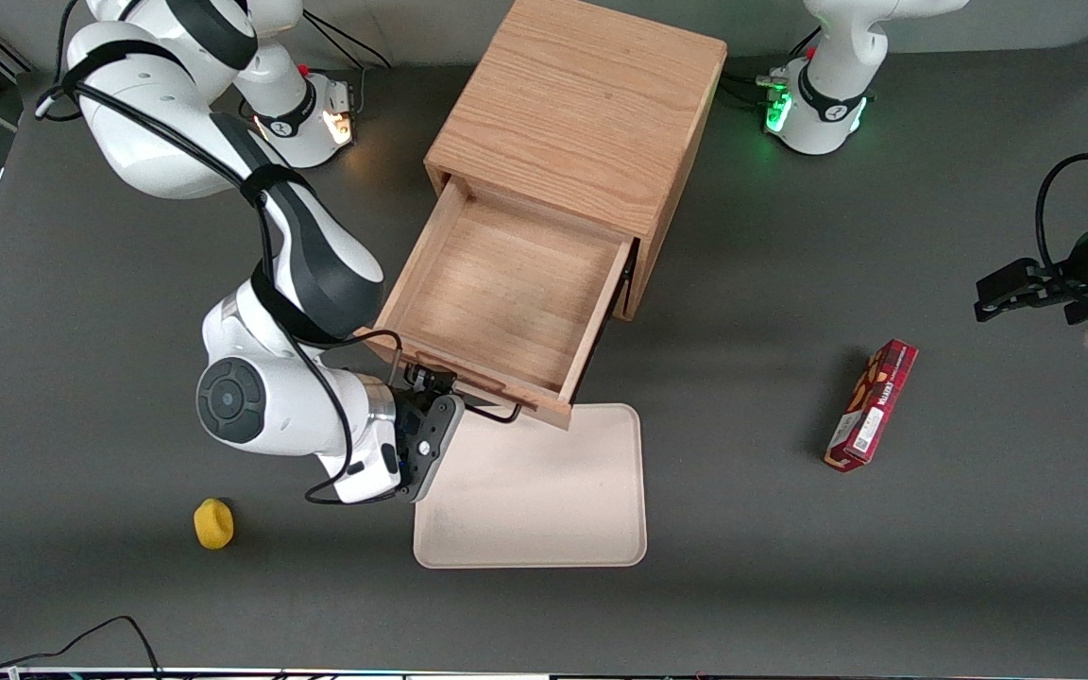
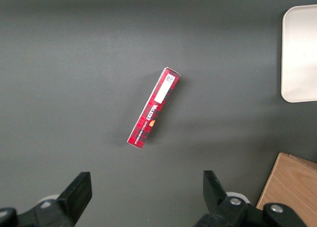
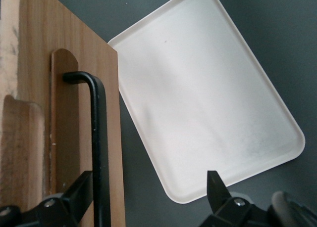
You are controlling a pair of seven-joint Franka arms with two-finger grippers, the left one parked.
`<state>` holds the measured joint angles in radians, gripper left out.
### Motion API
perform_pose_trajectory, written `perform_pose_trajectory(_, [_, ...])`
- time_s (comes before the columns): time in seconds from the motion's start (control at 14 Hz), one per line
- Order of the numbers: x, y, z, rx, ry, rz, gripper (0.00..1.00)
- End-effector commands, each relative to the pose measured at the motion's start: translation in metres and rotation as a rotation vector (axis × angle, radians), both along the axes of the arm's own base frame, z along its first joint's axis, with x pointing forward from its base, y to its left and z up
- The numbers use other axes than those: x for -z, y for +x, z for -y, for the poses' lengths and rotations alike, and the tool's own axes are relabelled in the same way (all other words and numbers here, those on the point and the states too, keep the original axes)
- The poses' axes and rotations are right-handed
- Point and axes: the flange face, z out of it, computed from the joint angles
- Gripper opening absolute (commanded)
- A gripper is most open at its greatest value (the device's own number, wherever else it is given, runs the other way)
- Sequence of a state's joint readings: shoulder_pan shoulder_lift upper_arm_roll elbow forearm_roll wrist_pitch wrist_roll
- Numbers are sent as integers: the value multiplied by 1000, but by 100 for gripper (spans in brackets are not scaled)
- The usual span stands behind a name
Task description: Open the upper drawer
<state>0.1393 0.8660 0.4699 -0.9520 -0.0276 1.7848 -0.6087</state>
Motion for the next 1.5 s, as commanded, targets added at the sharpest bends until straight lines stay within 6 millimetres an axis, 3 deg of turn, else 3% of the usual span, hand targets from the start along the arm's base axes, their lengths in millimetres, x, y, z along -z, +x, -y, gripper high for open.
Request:
perform_pose_trajectory(0.0, [-10, 5, -1, -19, -4, 29, 100])
perform_pose_trajectory(0.07, [-25, 3, 1, -16, -7, 34, 100])
perform_pose_trajectory(0.14, [-59, -3, 6, -18, -11, 53, 100])
perform_pose_trajectory(0.29, [-156, -32, 13, -21, -27, 140, 100])
perform_pose_trajectory(0.36, [-198, -51, 17, -28, -39, 171, 100])
perform_pose_trajectory(0.43, [-227, -71, 21, -36, -64, 177, 100])
perform_pose_trajectory(0.64, [-293, -129, 46, 74, -158, 101, 100])
perform_pose_trajectory(0.79, [-333, -173, 61, 263, -235, 38, 100])
perform_pose_trajectory(0.93, [-342, -200, 90, 476, -350, -52, 100])
perform_pose_trajectory(1.07, [-328, -212, 133, 605, -433, -93, 100])
perform_pose_trajectory(1.29, [-292, -234, 222, 784, -442, -92, 100])
perform_pose_trajectory(1.43, [-252, -266, 277, 889, -370, -55, 100])
